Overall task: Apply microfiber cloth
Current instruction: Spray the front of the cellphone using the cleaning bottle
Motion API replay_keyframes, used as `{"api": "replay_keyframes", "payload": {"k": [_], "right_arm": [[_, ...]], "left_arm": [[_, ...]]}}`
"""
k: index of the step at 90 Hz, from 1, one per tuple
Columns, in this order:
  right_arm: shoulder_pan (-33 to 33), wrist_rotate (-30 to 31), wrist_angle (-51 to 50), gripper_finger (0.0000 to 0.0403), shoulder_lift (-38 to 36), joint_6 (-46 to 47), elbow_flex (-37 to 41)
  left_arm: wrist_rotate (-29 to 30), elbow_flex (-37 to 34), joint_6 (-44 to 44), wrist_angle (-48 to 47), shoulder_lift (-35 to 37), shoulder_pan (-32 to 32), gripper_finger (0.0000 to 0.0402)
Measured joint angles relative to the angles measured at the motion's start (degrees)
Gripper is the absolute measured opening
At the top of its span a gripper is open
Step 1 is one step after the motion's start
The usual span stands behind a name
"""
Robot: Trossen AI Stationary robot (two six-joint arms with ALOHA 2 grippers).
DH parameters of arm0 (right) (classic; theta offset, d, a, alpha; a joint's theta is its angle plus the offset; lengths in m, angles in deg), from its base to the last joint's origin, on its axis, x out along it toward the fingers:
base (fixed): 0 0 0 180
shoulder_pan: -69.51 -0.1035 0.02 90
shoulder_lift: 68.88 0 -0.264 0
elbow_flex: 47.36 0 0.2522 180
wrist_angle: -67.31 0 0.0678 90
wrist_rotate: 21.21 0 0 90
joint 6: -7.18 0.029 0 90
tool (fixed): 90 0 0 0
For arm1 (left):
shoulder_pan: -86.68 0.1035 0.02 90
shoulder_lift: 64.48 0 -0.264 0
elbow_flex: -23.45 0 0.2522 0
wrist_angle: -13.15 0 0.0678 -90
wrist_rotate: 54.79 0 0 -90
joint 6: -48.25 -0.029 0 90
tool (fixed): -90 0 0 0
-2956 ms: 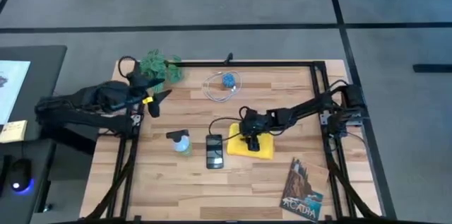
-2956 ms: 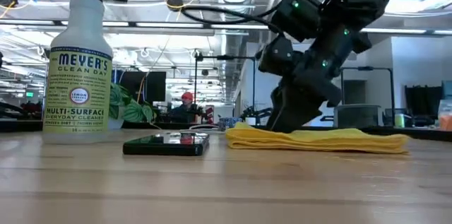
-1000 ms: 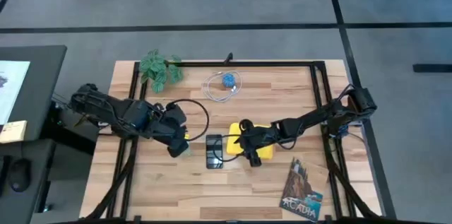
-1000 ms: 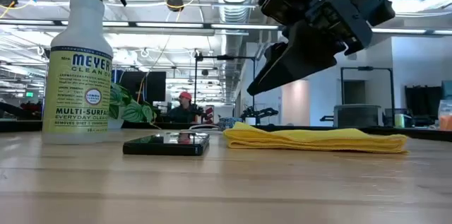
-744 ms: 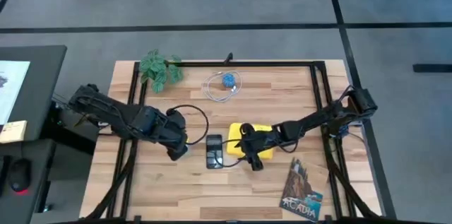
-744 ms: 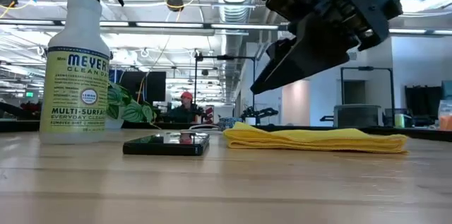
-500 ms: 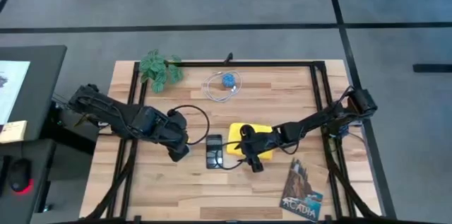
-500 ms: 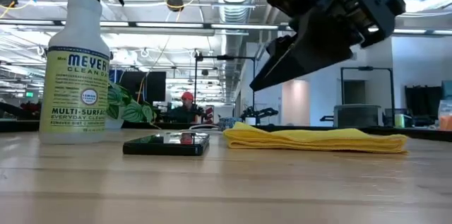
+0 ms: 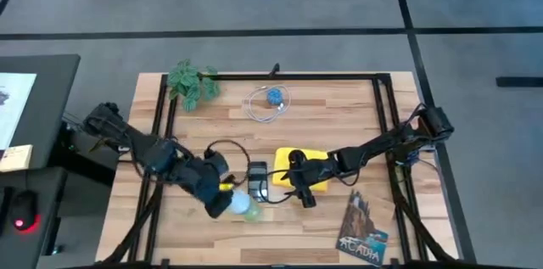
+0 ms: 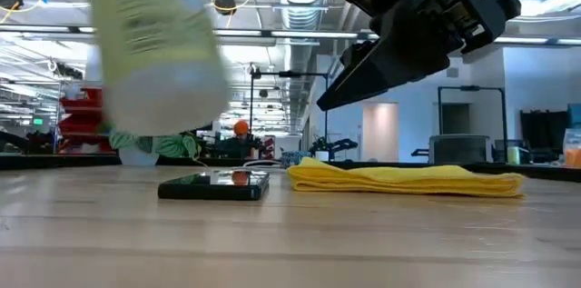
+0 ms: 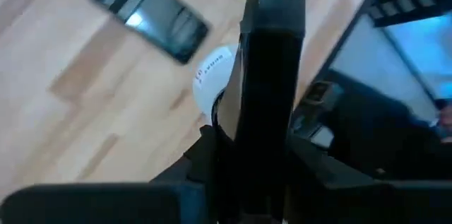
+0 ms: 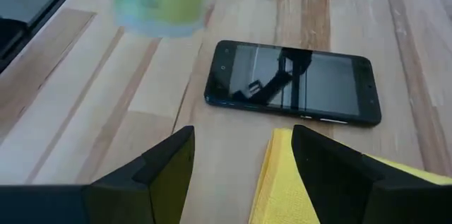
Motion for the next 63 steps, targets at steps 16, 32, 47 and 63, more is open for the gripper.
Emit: {"api": "replay_keyframes", "payload": {"k": [16, 32, 47, 63], "right_arm": [[0.0, 0.0, 0.4, 0.0228, 0.0, 0.0, 0.0], [0.0, 0.0, 0.5, 0.0228, 0.0, 0.0, 0.0], [0.0, 0.0, 0.5, 0.0228, 0.0, 0.9, 0.0], [-0.1, 0.0, 0.5, 0.0228, 0.0, 0.9, 0.0]], "left_arm": [[-4.1, 3.7, 1.5, -4.8, -6.3, -3.9, 0.0077], [-5.7, 16.5, -0.5, -18.8, -14.0, -4.5, 0.0075], [-3.6, 26.5, -4.8, -24.1, -21.5, -3.8, 0.0075], [-4.6, 30.2, -8.1, -23.3, -26.5, -3.0, 0.0075]]}}
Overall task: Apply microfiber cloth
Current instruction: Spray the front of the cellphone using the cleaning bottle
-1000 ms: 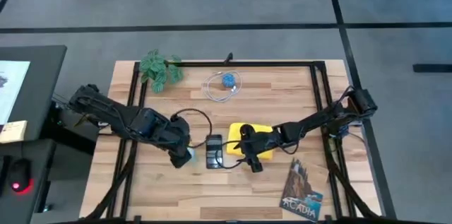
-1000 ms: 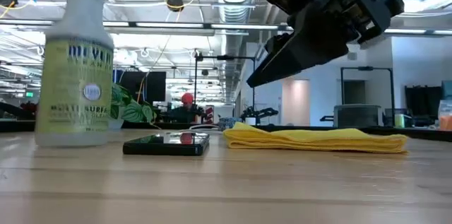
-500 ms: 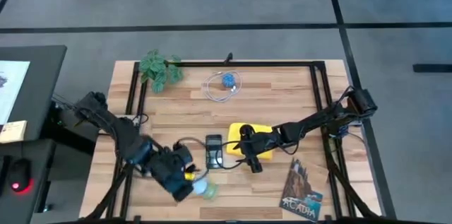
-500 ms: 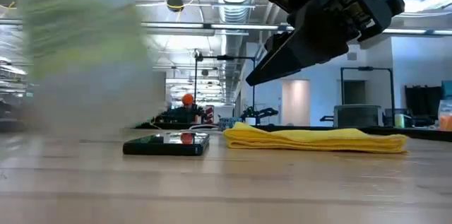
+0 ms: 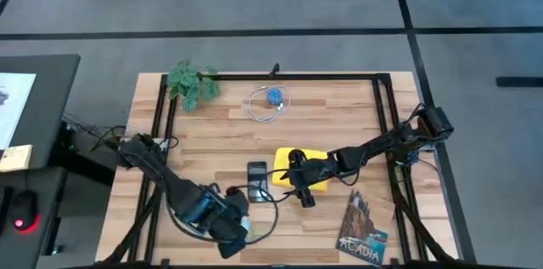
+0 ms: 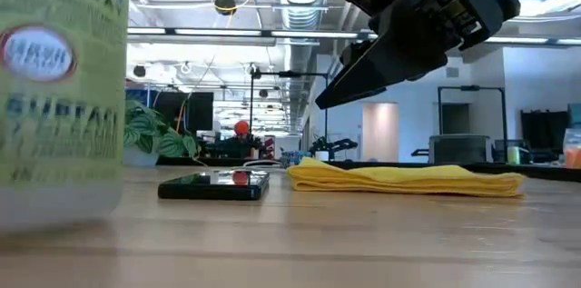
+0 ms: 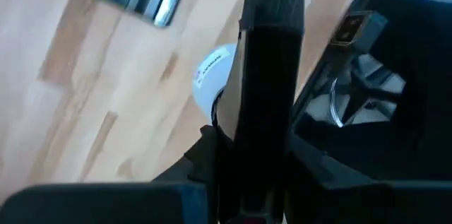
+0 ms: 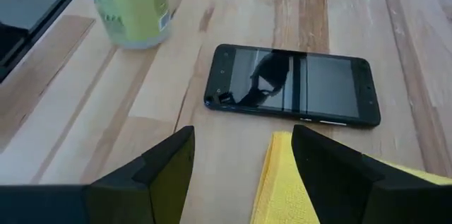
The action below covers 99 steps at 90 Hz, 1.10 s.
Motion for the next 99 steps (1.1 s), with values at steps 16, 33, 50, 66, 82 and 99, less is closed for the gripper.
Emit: {"api": "replay_keyframes", "payload": {"k": [16, 33, 50, 66, 82, 99], "right_arm": [[-0.4, 0.0, 0.0, 0.0228, 0.0, 0.0, 0.0], [-0.8, 0.0, 0.5, 0.0228, 0.0, 0.0, 0.0], [-1.0, 0.0, 0.9, 0.0228, 0.0, 0.0, 0.0], [-1.0, 0.0, 0.8, 0.0228, 0.0, 0.1, 0.0], [-0.7, 0.0, 0.8, 0.0228, 0.0, 0.2, 0.0], [0.9, 0.0, 1.6, 0.0228, 0.0, 2.5, 0.0]], "left_arm": [[-0.7, 0.0, -0.4, 1.2, -1.3, 0.3, 0.0134], [-1.0, -0.4, -4.1, 5.7, -1.4, 0.4, 0.0172], [-1.2, -0.5, -7.9, 7.2, -1.4, 1.0, 0.0177], [-0.5, -0.4, -8.8, 7.5, 1.4, 2.1, 0.0178], [5.2, -0.4, -10.8, 7.3, 6.0, 2.2, 0.0178], [16.1, -0.3, -14.6, 5.9, 11.1, 2.0, 0.0178]]}}
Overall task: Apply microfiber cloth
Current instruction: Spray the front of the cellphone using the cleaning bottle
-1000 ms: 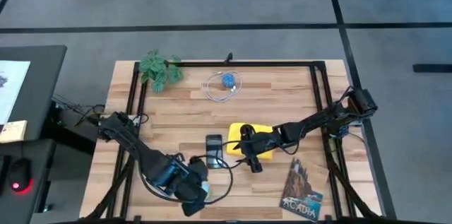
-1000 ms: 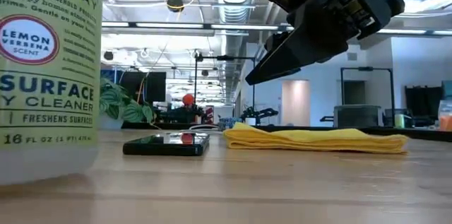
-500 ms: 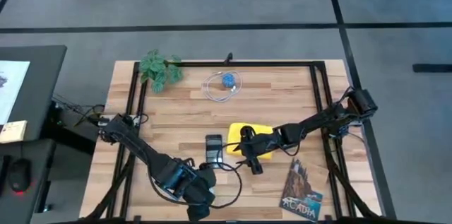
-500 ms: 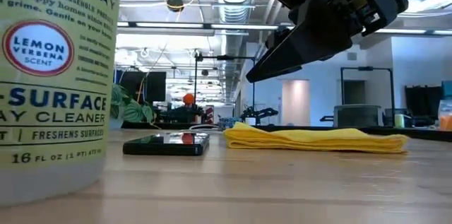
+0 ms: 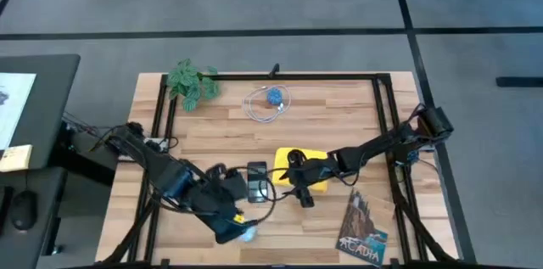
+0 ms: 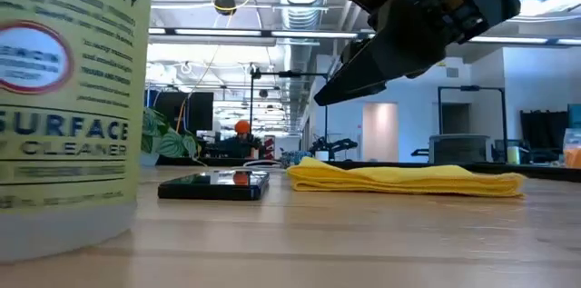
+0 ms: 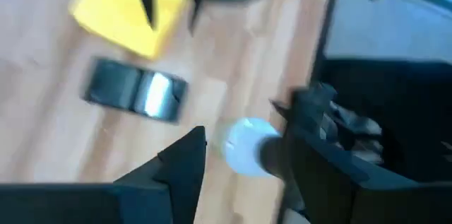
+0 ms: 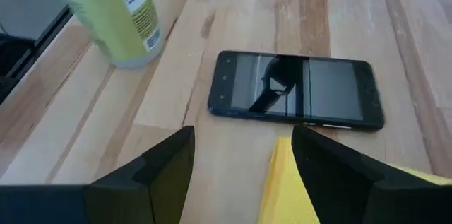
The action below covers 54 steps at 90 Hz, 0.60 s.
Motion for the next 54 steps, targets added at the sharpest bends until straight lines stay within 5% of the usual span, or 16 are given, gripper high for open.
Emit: {"api": "replay_keyframes", "payload": {"k": [20, 38, 54], "right_arm": [[5.9, -7.4, 1.0, 0.0228, 0.0, 8.1, -0.1], [14.8, -21.3, 1.3, 0.0225, 3.0, 10.6, -3.0], [15.1, -32.2, 0.1, 0.0205, 13.4, 6.7, -11.9]], "left_arm": [[11.5, -5.7, -1.2, -6.3, 5.3, 0.1, 0.0178], [11.9, -30.5, 3.3, -3.8, 16.4, 2.6, 0.0178], [12.5, -57.7, 10.4, 14.2, 29.5, 4.7, 0.0178]]}}
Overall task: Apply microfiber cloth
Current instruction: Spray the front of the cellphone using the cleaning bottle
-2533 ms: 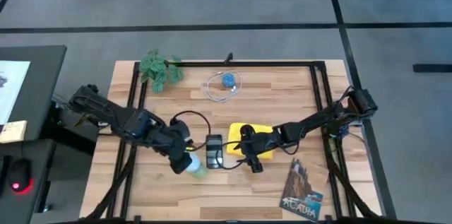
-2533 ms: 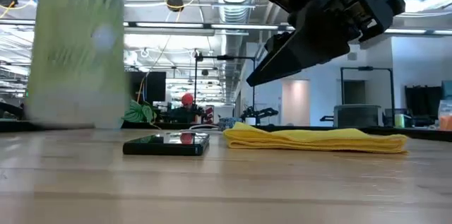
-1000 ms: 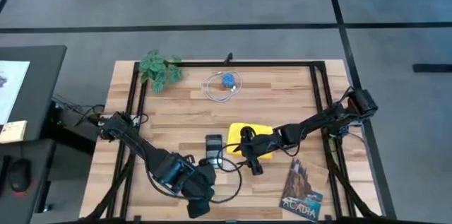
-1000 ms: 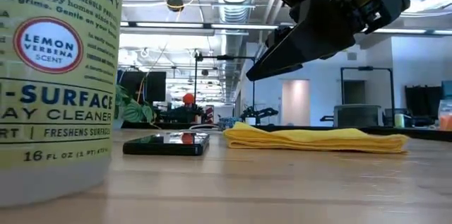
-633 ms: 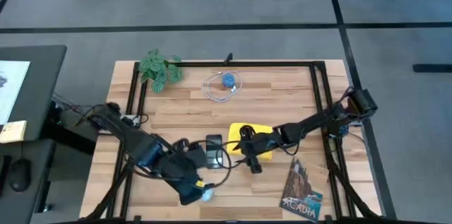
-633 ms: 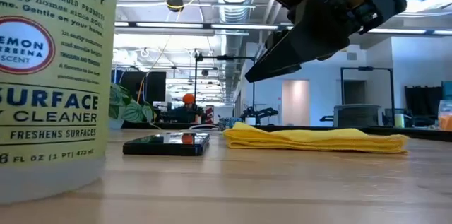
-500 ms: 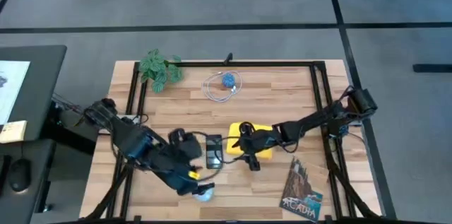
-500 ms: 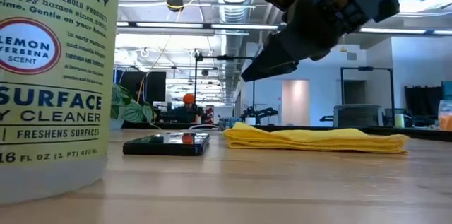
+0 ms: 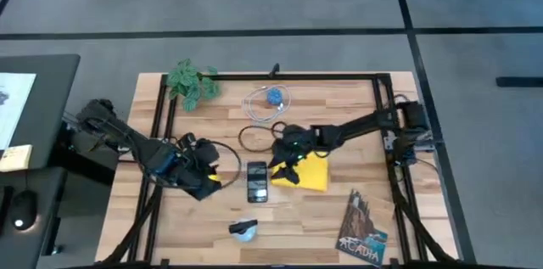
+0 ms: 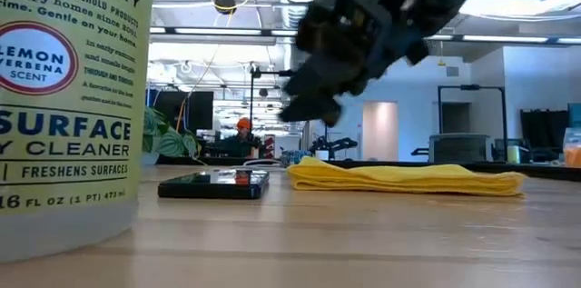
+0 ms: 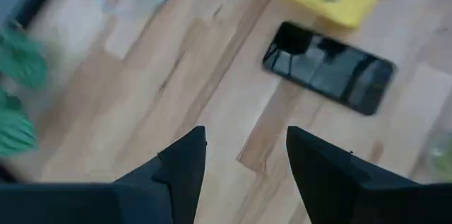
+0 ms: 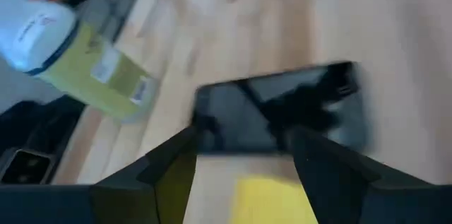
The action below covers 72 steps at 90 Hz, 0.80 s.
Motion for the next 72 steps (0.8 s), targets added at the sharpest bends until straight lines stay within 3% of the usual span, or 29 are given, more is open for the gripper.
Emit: {"api": "replay_keyframes", "payload": {"k": [16, 29, 46, 72], "right_arm": [[-0.7, -0.9, -6.9, 0.0184, 9.4, -3.3, -10.2], [0.8, -0.1, -11.1, 0.0171, 14.0, -3.6, -15.3], [5.0, 2.5, -11.5, 0.0157, 13.8, -3.1, -16.0], [10.3, 2.3, -18.9, 0.0148, 4.7, -5.1, -16.0]], "left_arm": [[-0.1, -20.8, 1.5, 23.5, 9.4, 2.4, 0.0178], [-0.6, -30.4, -0.6, 38.2, 11.9, 3.7, 0.0178], [-0.7, -34.8, -5.0, 50.9, 10.2, 5.3, 0.0178], [-1.1, -34.9, -8.2, 54.7, 2.2, 11.5, 0.0178]]}}
